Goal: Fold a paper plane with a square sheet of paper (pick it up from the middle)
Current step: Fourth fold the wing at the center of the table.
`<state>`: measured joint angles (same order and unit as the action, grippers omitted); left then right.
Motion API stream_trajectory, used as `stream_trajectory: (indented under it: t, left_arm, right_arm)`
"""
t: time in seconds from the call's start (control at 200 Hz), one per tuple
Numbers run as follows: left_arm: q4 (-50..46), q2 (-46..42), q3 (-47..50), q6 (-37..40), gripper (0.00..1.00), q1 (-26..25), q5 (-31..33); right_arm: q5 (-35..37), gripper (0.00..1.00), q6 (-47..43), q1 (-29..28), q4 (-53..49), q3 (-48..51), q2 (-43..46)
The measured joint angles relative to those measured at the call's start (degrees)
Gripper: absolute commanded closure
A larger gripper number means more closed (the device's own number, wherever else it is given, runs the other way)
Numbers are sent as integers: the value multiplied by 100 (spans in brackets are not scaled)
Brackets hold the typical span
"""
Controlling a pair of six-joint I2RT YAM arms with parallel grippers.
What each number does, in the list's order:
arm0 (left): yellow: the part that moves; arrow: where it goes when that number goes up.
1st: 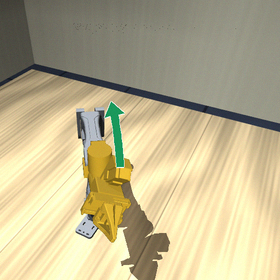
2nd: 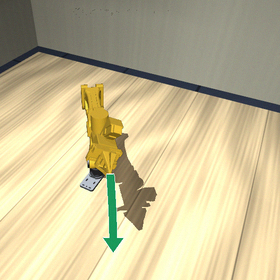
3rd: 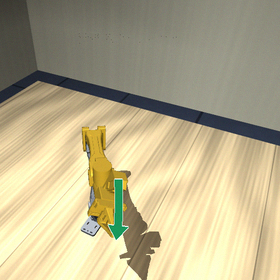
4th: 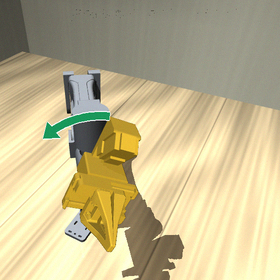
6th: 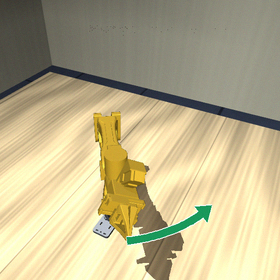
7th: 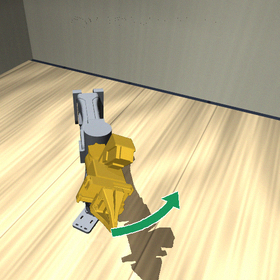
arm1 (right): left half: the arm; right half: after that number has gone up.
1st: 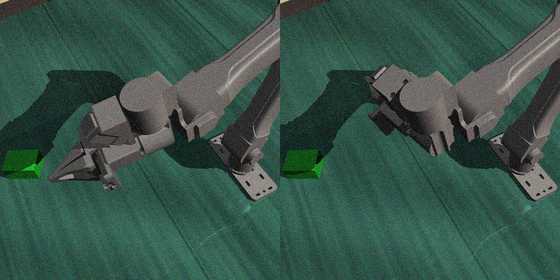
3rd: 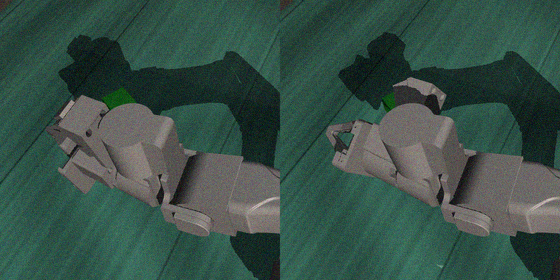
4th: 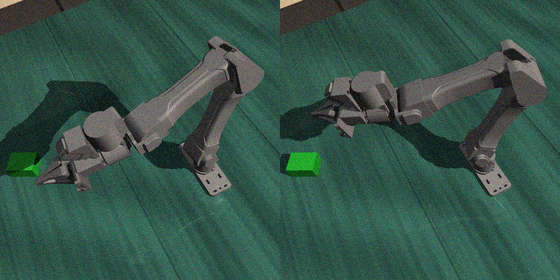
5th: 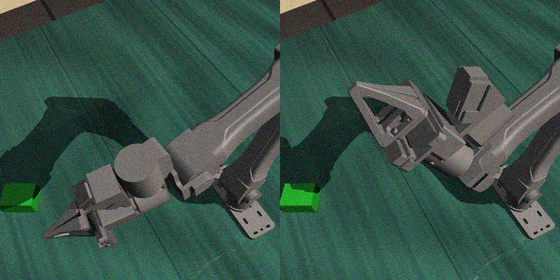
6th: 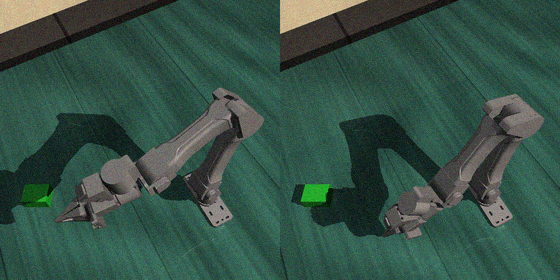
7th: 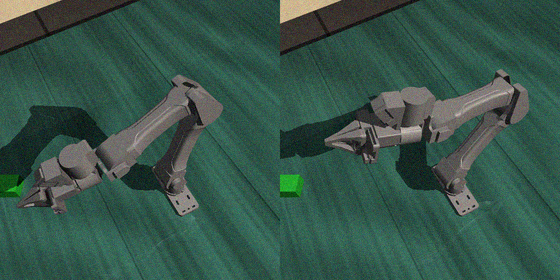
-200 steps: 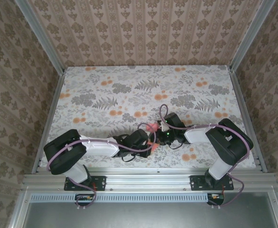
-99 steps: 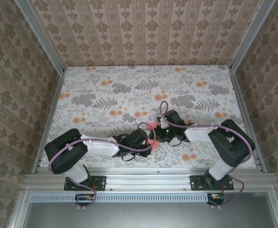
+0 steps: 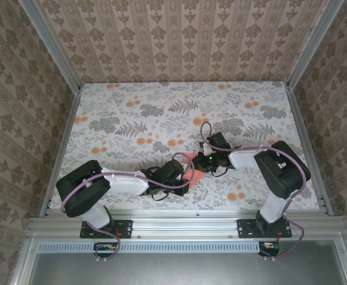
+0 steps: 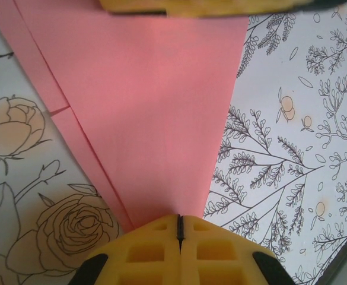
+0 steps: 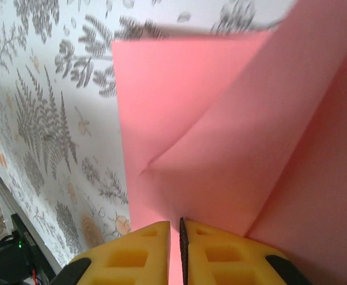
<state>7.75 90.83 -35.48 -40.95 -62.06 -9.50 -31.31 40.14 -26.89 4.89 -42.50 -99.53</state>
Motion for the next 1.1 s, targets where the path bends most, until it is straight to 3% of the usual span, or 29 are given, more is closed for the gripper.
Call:
stream_trajectory:
  t: [0.26, 0.77, 1.1]
  left_arm:
    - [7, 22, 0, 70, 100, 44, -122]
    - [144, 133, -39, 186, 100, 105, -249]
    - [35, 146, -109, 219, 100, 109, -278]
  right_arm:
    - [-92, 84, -295, 442, -258, -389, -280]
    - [-557, 83, -599, 697, -850, -1134, -824]
    - [44, 82, -809, 975, -988, -1633, -1003]
